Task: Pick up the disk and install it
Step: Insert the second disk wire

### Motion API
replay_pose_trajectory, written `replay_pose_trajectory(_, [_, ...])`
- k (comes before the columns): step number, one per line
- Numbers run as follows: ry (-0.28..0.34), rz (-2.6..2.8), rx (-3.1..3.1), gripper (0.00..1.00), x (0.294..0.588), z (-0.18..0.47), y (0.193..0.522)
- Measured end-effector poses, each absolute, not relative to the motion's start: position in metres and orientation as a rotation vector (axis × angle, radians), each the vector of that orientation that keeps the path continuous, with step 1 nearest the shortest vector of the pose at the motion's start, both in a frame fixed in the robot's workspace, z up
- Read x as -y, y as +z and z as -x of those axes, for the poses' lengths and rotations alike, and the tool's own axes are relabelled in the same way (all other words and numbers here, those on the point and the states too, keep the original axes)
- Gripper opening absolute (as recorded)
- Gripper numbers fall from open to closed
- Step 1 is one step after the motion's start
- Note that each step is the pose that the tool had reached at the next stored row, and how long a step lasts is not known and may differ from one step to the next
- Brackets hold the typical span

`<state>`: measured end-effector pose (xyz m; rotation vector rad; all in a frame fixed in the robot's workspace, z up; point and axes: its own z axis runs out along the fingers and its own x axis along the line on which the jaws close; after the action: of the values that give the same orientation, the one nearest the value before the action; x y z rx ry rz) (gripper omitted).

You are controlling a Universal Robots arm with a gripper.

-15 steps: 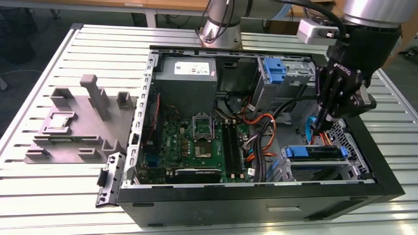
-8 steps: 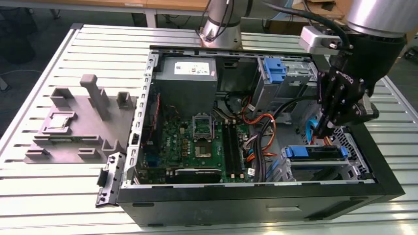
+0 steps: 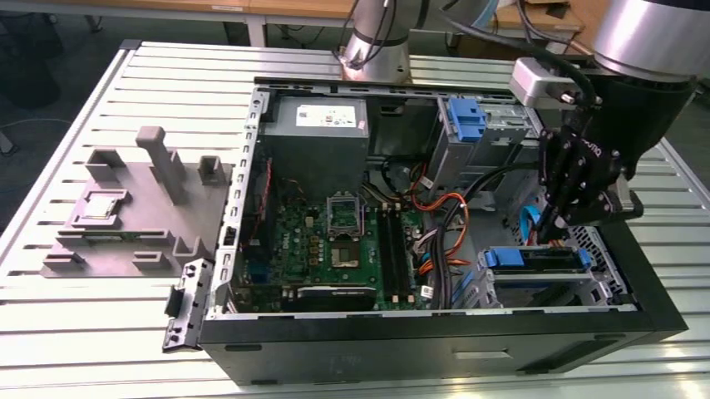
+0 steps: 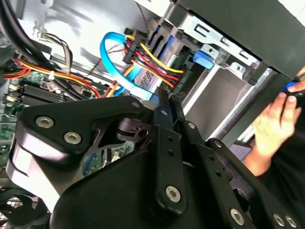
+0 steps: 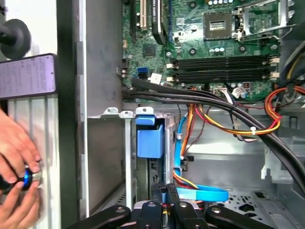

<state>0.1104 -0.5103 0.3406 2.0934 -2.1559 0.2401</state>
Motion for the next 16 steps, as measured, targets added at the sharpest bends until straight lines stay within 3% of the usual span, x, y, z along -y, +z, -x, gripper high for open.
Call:
replay_pose_trajectory(9, [0.206, -2.118, 2.183, 0.16, 0.525, -0.109, 0.34])
replay_pose_trajectory(16, [0.134, -2.155, 2.224, 0.16, 0.533, -0.109, 0.339])
